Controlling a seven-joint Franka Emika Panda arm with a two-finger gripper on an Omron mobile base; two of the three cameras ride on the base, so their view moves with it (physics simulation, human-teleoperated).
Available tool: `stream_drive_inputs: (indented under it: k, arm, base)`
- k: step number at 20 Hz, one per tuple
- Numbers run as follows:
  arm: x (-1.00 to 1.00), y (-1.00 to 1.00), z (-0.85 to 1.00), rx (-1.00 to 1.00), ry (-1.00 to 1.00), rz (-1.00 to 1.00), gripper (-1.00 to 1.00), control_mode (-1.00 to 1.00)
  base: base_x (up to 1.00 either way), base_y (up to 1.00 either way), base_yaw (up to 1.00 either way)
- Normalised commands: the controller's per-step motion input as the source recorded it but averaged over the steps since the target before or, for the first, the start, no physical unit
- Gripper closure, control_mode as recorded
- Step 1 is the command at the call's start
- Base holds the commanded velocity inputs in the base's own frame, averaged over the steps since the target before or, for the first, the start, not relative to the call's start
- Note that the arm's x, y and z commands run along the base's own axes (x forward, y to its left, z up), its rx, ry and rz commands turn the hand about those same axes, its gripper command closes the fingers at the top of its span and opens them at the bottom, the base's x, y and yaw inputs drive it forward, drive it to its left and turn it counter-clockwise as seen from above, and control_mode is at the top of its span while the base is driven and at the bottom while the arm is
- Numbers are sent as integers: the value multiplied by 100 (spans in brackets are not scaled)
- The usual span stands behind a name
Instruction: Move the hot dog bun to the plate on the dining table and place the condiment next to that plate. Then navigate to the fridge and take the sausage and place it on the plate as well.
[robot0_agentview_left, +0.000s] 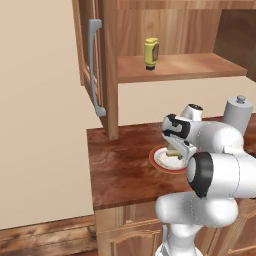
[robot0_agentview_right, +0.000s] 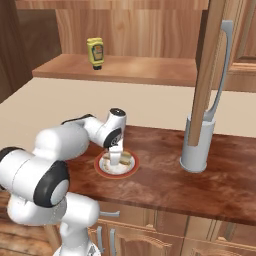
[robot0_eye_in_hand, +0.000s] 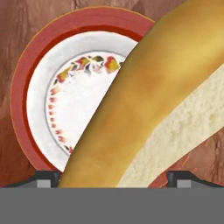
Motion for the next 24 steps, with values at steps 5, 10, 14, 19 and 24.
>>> stream_drive_inputs:
  k: [5, 10, 14, 19, 24]
  arm:
    - [-50, 9, 92, -4, 0, 25, 100, -100]
    - [-43, 12, 66, -12, 4, 35, 100, -100]
    - [-48, 0, 35, -10, 6, 32, 100, -100]
    - [-43, 0, 7, -7, 6, 24, 100, -100]
    - [-16, 0, 0, -2, 3, 9, 100, 100]
  base:
    - [0, 0, 0]
    - [0, 0, 0]
    - [0, 0, 0]
    - [0, 0, 0]
    - [-28, 0, 3]
